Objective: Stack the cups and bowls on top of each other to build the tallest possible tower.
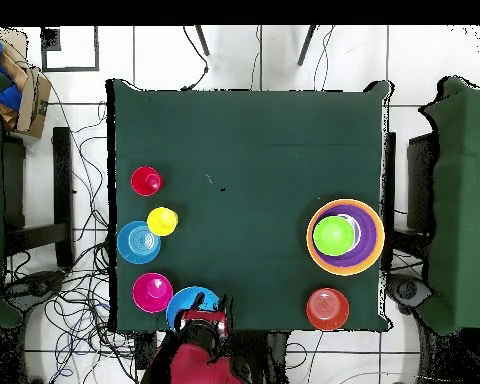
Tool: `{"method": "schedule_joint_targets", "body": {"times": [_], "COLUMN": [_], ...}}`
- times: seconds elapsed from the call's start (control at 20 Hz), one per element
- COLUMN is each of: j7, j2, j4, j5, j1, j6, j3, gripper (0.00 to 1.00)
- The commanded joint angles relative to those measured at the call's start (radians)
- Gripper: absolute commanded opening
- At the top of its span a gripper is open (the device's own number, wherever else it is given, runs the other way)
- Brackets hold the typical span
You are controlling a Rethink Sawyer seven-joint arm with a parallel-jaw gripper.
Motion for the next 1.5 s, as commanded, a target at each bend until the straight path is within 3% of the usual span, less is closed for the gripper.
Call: {"method": "schedule_joint_targets", "body": {"times": [0.05, 0.4, 0.75, 1.05, 1.5], "j7": [0.201, 0.160, 0.147, 0.142, 0.111], "j2": [0.255, 0.355, 0.390, 0.395, 0.333], "j4": [0.040, 0.021, 0.014, 0.010, 0.029], "j5": [0.096, 0.116, 0.126, 0.141, 0.202], "j1": [-0.030, -0.070, -0.082, -0.075, 0.001], "j6": [-0.235, -0.349, -0.398, -0.396, -0.311], "j3": [-0.004, -0.002, 0.002, -0.001, -0.022], "gripper": [1.00, 1.00, 1.00, 1.00, 1.00]}}
